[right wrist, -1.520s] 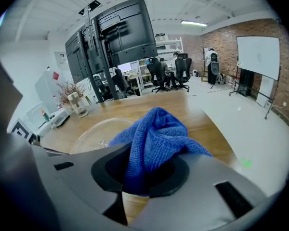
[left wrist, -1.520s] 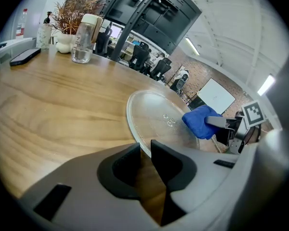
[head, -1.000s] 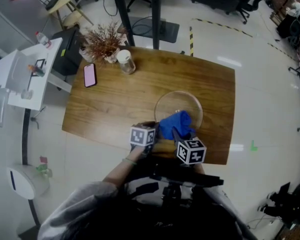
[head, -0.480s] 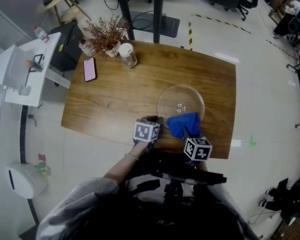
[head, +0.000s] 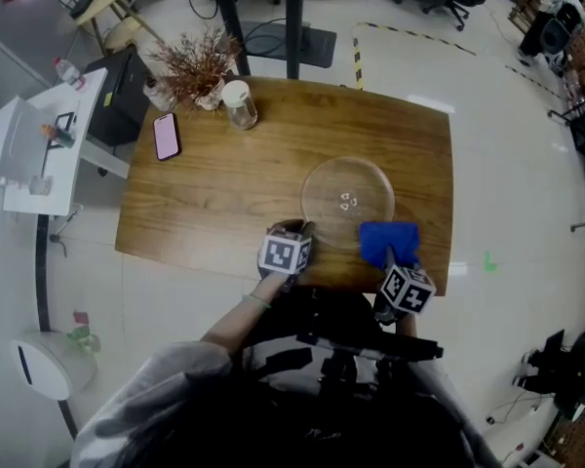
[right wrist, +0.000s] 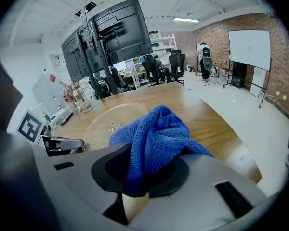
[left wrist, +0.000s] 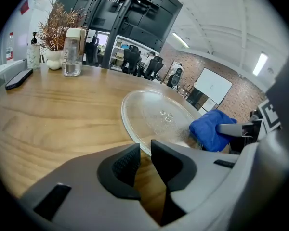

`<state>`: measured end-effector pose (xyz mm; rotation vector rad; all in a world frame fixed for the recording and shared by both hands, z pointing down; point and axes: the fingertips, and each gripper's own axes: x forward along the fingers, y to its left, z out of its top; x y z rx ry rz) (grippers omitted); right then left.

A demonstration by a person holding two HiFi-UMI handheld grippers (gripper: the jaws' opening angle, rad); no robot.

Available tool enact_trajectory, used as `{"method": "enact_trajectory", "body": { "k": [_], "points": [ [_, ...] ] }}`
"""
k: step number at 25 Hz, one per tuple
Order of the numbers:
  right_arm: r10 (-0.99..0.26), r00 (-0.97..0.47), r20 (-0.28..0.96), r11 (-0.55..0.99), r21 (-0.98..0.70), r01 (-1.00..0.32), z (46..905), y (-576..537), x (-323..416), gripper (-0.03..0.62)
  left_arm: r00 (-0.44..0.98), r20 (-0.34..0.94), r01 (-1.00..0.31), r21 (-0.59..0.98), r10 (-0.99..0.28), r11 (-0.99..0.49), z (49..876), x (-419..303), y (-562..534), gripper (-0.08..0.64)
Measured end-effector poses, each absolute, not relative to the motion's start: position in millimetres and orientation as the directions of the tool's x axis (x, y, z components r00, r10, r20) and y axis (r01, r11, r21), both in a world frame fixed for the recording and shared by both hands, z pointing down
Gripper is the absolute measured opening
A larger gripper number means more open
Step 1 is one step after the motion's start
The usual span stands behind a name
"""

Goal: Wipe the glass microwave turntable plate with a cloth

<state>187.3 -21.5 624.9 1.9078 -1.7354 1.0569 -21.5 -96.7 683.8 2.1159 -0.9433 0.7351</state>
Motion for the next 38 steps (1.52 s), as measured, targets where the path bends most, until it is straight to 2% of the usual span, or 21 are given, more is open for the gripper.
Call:
{"method": "enact_trajectory", "body": {
  "k": [5,9,13,21,27,31,38],
  "points": [
    [-0.797,-0.080,0.599,-0.150,-0.324,-0.934,599,-21,173,0.083,0.590,0.684,-0.782,0.353,-0.429,-0.514,675,-22,-102,0.066],
    [-0.818,-0.093,0.567,-0.107,-0.310,-0.945,584,-14,170,0.083,0.594,0.632,-0.783,0.312,-0.497,-0.538,665,-39,-94,0.066],
    [-0.821,-0.096,0.563,-0.104,-0.312,-0.944,579,-2,184,0.083,0.613,0.575,-0.789,0.412,-0.542,-0.455,653,-52,-79,0.064],
    [-0.844,-0.151,0.514,-0.022,-0.315,-0.949,560,26,209,0.083,0.604,0.364,-0.754,0.548,-0.709,-0.362,586,-49,-62,0.064],
    [-0.879,-0.156,0.451,0.010,-0.309,-0.951,536,63,248,0.083,0.586,0.266,-0.793,0.380,-0.765,-0.475,538,4,-11,0.040],
    [-0.874,-0.231,0.428,0.081,-0.340,-0.937,529,80,252,0.083,0.604,0.219,-0.771,0.403,-0.766,-0.493,522,28,28,0.040],
    [-0.852,-0.328,0.408,0.202,-0.322,-0.925,525,97,234,0.083,0.564,0.200,-0.793,0.402,-0.801,-0.458,515,24,74,0.040]
  ]
}}
